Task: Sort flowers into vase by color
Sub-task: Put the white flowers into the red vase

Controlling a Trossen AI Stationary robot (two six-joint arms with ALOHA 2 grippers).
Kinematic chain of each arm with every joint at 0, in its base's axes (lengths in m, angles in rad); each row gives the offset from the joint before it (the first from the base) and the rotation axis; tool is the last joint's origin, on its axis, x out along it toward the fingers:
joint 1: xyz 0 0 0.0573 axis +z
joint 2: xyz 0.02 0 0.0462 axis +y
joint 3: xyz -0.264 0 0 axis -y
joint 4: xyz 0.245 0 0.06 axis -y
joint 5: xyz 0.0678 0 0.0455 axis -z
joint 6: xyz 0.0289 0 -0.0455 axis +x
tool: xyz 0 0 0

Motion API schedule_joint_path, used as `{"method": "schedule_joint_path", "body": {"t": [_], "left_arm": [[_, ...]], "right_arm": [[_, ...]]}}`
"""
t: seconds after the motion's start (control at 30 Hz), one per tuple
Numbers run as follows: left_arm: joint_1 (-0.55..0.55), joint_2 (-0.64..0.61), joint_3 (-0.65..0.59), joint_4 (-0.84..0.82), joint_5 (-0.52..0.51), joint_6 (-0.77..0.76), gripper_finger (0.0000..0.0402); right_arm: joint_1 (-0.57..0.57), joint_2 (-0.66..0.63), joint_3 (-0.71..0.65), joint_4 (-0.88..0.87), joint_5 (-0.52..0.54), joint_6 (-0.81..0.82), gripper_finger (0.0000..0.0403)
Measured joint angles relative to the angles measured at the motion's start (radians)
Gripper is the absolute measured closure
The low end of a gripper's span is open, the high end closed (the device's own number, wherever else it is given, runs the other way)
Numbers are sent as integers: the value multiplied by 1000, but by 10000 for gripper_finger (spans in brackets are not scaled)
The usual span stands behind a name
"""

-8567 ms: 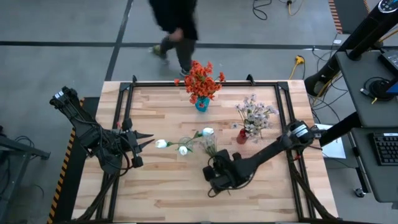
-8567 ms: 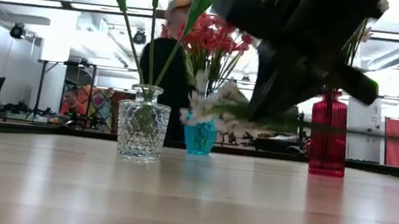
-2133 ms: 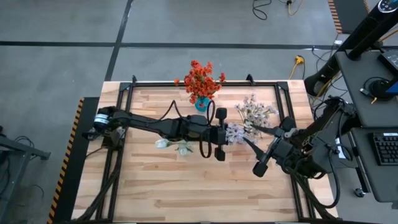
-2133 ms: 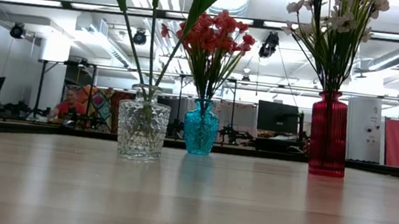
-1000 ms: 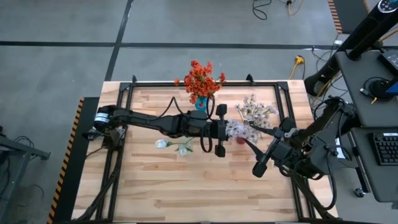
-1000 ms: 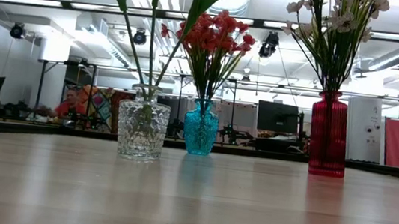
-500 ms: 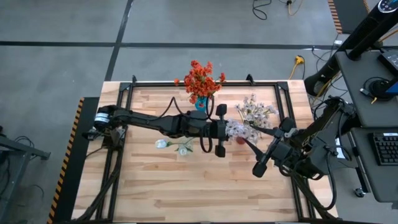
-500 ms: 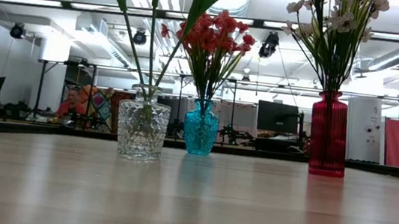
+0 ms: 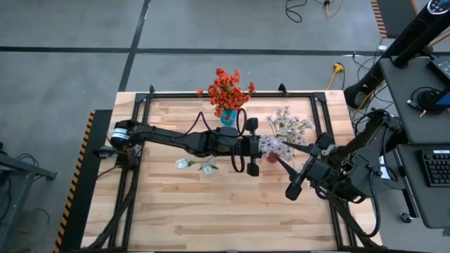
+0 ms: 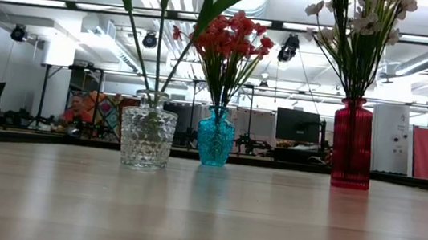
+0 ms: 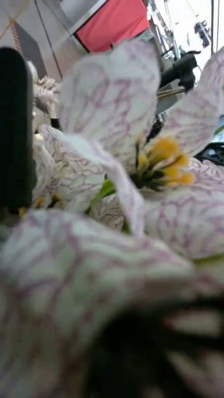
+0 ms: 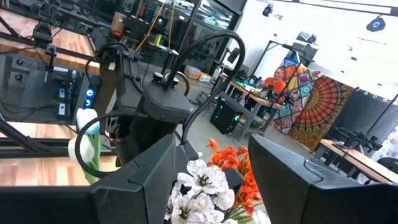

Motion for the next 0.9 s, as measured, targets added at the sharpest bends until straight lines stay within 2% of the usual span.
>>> {"method": "schedule_joint_path", "body": {"t": [0.9], "left_arm": [[-6,4,0,-23,35,15,401]], "right_arm": [[0,0,0,-2,0,19,206]]}}
